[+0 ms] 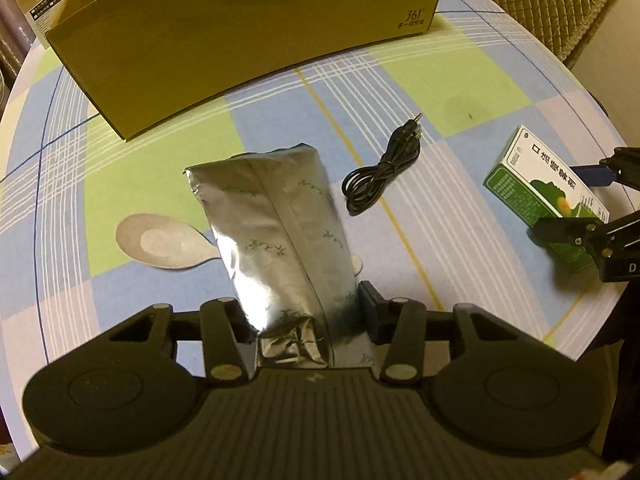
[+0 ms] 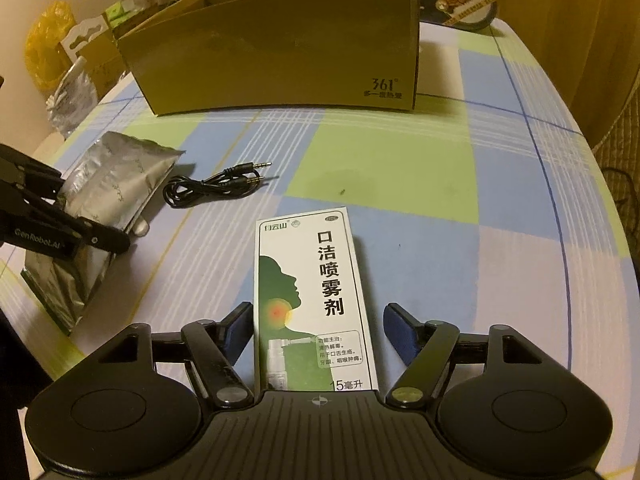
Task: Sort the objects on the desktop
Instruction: 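Lift and carry the spray box and foil bag toward the cardboard box with both tools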
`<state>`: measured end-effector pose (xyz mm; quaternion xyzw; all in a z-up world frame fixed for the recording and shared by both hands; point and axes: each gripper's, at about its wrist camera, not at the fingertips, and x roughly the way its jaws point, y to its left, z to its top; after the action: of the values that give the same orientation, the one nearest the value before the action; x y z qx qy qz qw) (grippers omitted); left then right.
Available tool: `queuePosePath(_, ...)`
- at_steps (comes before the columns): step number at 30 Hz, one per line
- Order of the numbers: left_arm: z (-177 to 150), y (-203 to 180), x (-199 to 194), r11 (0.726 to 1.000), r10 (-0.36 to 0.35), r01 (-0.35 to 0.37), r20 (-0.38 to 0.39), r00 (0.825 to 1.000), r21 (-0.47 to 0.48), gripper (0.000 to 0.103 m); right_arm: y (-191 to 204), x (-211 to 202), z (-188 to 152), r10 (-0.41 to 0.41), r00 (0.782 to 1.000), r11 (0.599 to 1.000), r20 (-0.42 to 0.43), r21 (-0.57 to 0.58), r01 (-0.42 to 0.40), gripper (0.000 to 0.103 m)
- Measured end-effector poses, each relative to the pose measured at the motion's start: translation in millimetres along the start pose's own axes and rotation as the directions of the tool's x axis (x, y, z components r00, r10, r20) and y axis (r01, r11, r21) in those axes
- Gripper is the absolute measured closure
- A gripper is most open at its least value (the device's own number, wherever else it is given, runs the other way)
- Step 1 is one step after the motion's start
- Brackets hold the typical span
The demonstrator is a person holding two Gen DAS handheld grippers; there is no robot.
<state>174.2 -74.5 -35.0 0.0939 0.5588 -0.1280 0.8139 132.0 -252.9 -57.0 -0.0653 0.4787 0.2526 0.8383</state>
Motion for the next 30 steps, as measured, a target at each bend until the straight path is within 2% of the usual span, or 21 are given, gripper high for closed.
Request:
queuePosePath(6,-3.7,-6.0,5.5,1.000,0.020,-0.020,-0.002,1.000,0.002,0.056,3.1,-1.7,-1.2,0.000,1.000,1.000,0.014,-0.018,0.000,0.035)
queuePosePath(14,-0.8,-3.8,4.0,1.000,0.009,-0.009,-0.014,1.000,0.022,0.061,9.1,9.0,6.2,-0.014,1.000,0.998,-0.002,-0.058,0.014,0.035)
queuePosePath(15,-1.6,-4.1,3.2,1.000,0.012,-0.012,-0.012,1.000,0.022,0.062,8.7,9.7,7.2,-0.012,1.000,0.999,-0.001,-0.053,0.012,0.037)
queuePosePath(16,-2.7,-4.7,2.2,1.000,0.014,-0.014,-0.010,1.000,0.019,0.062,8.3,10.0,7.7,-0.013,1.000,0.999,0.001,-0.052,0.013,0.050)
queuePosePath(18,-4.8,-4.6,-0.3,1.000,0.013,-0.013,0.000,1.000,0.008,0.064,8.8,9.4,8.5,-0.022,1.000,0.998,0.006,-0.058,0.022,0.050)
queuePosePath(25,-12.1,-4.2,-10.7,0.999,-0.014,0.015,0.023,1.000,-0.037,0.064,16.0,-2.3,4.3,-0.014,0.999,0.999,0.029,-0.051,0.016,0.050)
queuePosePath(30,-13.2,4.5,-21.9,0.991,-0.077,0.082,0.050,0.996,-0.101,0.064,23.8,-12.2,5.2,0.004,0.999,0.999,0.045,-0.038,-0.002,0.050)
